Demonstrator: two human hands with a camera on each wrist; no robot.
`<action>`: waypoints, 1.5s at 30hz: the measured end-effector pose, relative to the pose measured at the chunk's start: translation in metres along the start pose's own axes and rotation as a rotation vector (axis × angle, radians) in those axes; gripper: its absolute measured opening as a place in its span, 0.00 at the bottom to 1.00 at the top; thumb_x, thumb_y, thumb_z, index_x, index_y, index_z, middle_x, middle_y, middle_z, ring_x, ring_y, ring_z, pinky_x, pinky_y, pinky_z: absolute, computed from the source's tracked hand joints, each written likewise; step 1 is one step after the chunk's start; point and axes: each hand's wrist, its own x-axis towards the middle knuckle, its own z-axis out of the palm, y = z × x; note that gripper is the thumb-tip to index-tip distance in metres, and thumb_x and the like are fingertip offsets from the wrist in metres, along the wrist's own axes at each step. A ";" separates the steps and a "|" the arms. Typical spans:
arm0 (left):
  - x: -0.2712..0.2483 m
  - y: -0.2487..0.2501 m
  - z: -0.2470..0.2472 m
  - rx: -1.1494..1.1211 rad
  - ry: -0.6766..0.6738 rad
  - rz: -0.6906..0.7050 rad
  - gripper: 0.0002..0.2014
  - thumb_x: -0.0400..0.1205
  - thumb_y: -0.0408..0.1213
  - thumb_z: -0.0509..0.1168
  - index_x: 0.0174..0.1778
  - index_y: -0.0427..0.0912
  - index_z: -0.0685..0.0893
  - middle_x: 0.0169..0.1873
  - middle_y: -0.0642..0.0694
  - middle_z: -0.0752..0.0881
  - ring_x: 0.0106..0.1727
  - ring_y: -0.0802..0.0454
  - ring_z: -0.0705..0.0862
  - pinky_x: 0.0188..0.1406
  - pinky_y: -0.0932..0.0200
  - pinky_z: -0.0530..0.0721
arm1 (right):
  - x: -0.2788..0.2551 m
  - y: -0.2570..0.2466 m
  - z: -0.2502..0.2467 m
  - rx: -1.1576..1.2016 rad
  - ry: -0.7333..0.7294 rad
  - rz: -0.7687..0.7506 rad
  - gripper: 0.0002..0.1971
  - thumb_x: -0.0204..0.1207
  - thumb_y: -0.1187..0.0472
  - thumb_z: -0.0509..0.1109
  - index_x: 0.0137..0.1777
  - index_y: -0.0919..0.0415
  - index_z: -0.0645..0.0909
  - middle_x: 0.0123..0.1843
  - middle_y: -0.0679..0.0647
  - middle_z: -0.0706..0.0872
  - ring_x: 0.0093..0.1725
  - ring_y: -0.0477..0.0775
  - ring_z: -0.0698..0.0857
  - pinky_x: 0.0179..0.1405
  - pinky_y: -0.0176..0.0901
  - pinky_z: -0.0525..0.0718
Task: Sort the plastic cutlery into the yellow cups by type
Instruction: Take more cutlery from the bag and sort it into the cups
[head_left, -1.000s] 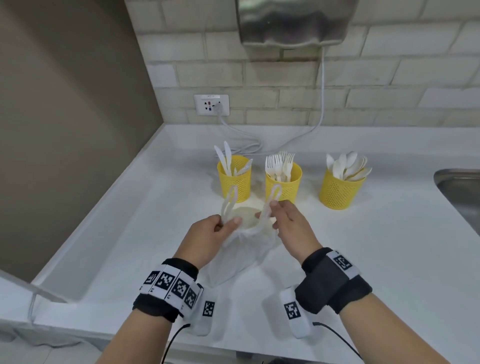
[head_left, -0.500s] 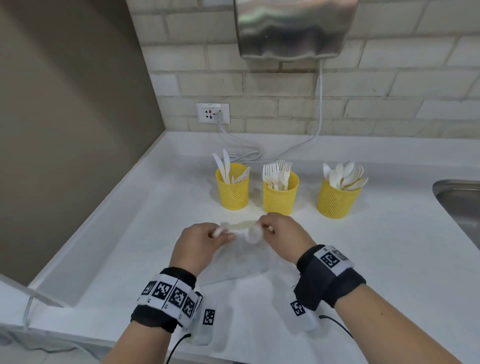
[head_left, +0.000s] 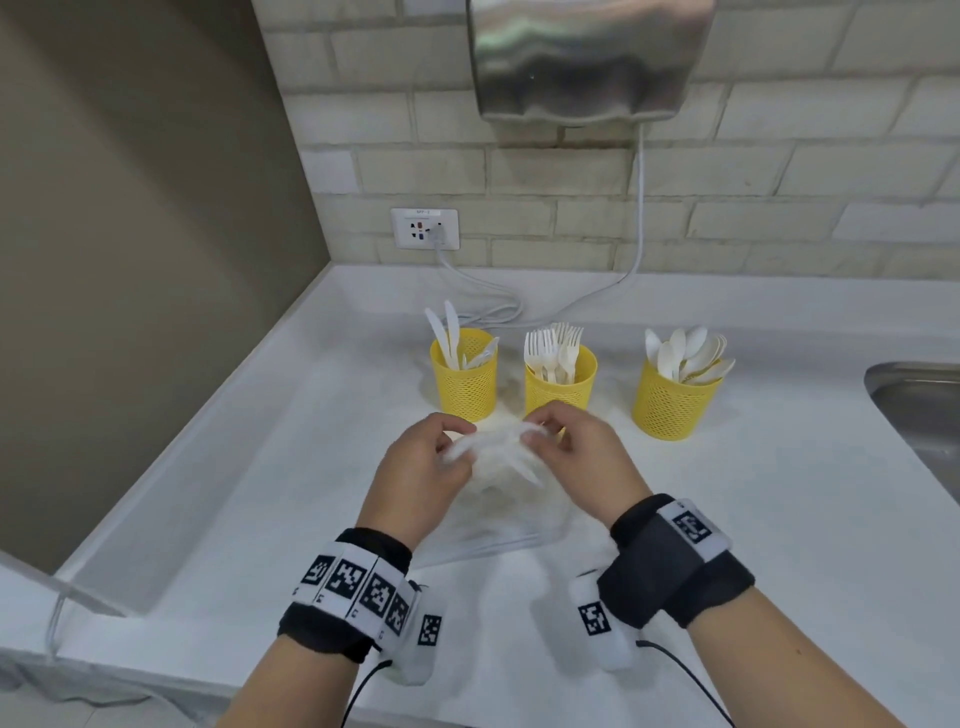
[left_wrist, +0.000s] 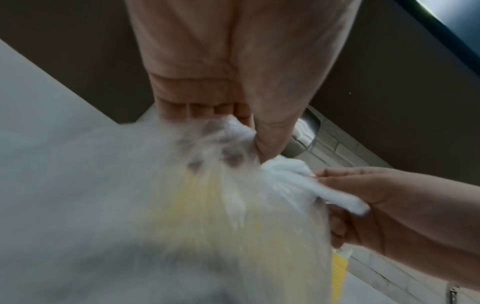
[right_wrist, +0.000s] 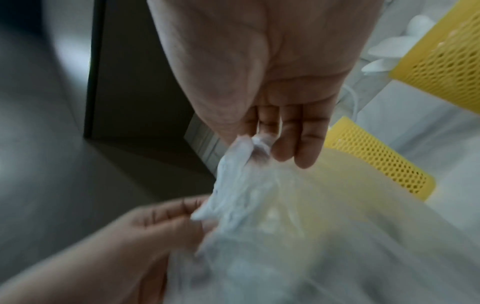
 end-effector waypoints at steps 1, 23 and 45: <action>0.002 0.000 -0.004 -0.023 0.038 -0.004 0.11 0.77 0.34 0.69 0.51 0.54 0.82 0.30 0.54 0.76 0.32 0.60 0.76 0.32 0.71 0.72 | 0.002 -0.001 -0.008 0.088 0.044 0.021 0.04 0.78 0.57 0.71 0.49 0.47 0.81 0.40 0.46 0.80 0.33 0.47 0.76 0.36 0.37 0.75; 0.011 0.011 -0.042 0.134 -0.017 0.088 0.12 0.70 0.60 0.73 0.34 0.56 0.90 0.36 0.50 0.71 0.38 0.57 0.77 0.38 0.63 0.73 | 0.001 -0.019 -0.038 -0.208 -0.186 0.144 0.16 0.70 0.38 0.73 0.33 0.48 0.89 0.39 0.44 0.83 0.44 0.45 0.81 0.46 0.45 0.78; -0.024 -0.058 -0.027 0.646 -0.128 -0.168 0.37 0.68 0.23 0.61 0.66 0.68 0.79 0.59 0.51 0.66 0.58 0.50 0.66 0.46 0.62 0.78 | -0.002 0.005 -0.011 -0.951 -0.472 0.199 0.32 0.76 0.61 0.58 0.78 0.33 0.63 0.66 0.53 0.77 0.66 0.58 0.77 0.62 0.50 0.72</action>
